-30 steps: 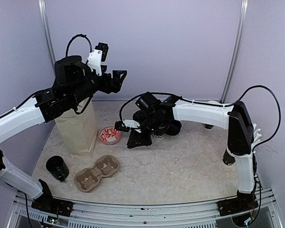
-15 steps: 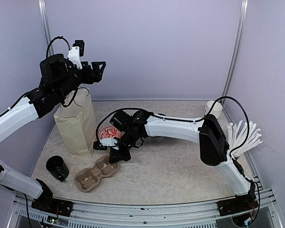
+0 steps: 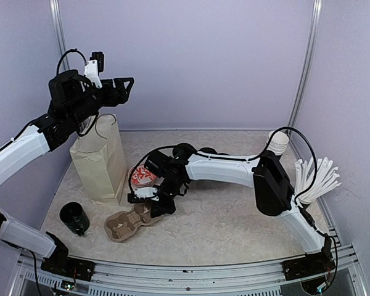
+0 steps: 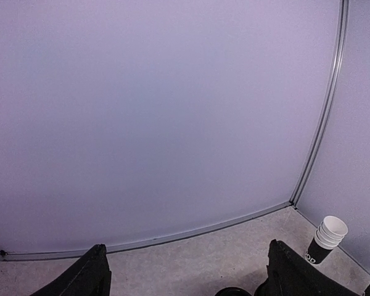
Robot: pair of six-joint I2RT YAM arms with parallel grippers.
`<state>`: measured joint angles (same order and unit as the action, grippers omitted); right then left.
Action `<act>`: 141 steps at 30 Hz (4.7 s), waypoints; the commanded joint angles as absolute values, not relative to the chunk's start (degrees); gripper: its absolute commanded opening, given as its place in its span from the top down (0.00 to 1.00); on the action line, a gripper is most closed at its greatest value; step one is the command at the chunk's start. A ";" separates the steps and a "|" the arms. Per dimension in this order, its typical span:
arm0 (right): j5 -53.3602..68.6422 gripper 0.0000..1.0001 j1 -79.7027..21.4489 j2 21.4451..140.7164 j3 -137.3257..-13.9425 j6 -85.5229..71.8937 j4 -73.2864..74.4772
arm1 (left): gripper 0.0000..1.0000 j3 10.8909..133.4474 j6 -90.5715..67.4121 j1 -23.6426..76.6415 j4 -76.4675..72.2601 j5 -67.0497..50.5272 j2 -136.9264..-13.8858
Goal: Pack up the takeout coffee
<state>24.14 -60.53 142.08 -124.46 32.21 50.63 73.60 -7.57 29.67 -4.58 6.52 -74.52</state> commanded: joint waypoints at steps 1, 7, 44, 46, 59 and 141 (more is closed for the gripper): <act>21.85 0.94 -60.64 140.01 -124.54 34.44 56.97 | 0.14 73.39 -8.28 29.43 -5.81 4.75 -75.35; 19.65 0.96 -60.64 133.87 -112.69 34.89 58.24 | 0.15 73.34 -7.88 29.44 -5.71 5.09 -75.28; 24.05 0.92 -45.61 105.86 -65.87 36.58 51.34 | 0.14 75.32 -1.53 38.01 -1.87 11.96 -80.42; 24.85 0.92 -43.80 106.81 -66.20 35.98 49.99 | 0.14 75.32 -1.14 38.50 -1.80 12.36 -80.39; 22.54 0.91 -29.30 98.36 -60.94 29.90 48.07 | 0.13 75.91 -0.18 39.90 -0.84 13.31 -80.95; 10.84 0.49 -45.76 100.07 -68.89 29.52 55.52 | 0.06 76.61 1.23 40.86 -0.42 20.74 -80.06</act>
<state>16.67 -43.64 101.38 -70.35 28.97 57.04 74.63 0.47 40.60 -0.62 20.38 -80.51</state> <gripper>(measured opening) 0.505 0.944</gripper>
